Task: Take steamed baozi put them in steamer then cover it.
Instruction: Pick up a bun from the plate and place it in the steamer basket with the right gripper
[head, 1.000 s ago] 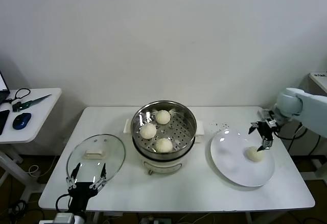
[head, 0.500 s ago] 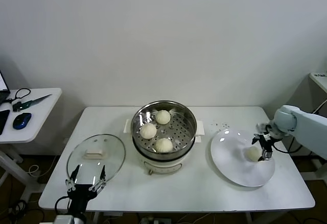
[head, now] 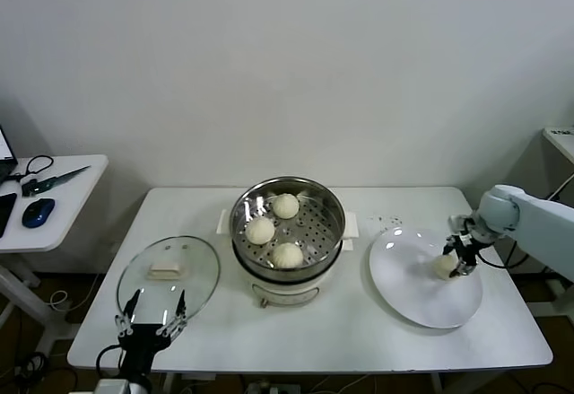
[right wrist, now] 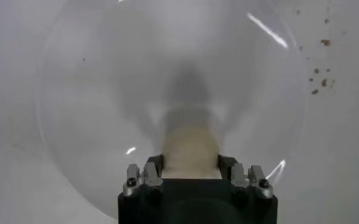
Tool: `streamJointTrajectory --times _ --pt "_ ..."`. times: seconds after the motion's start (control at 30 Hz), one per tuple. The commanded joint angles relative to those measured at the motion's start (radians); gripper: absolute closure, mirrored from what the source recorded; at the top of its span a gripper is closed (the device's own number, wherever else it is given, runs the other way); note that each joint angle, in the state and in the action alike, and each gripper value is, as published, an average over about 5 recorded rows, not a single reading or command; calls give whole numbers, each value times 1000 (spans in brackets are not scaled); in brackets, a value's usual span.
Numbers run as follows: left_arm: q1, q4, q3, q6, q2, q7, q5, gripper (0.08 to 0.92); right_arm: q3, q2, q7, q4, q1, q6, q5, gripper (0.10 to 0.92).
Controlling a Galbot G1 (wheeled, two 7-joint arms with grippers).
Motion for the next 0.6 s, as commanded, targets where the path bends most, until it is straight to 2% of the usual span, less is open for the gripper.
streamJointTrajectory --times 0.03,0.2,0.33,0.47,0.6 --pt "2 0 0 0 1 0 0 177 -404 96 -29 144 568 -17 293 414" --pt "-2 -6 3 4 2 1 1 177 -476 257 -63 224 858 -55 512 414" --pt "-12 -7 5 9 4 3 -1 177 -404 365 -47 294 888 -113 636 414" --pt "-21 -7 7 14 7 4 -7 177 -340 429 14 372 803 -171 664 414" --pt "-26 -9 6 21 7 5 -11 177 -325 468 86 397 658 -207 628 414"
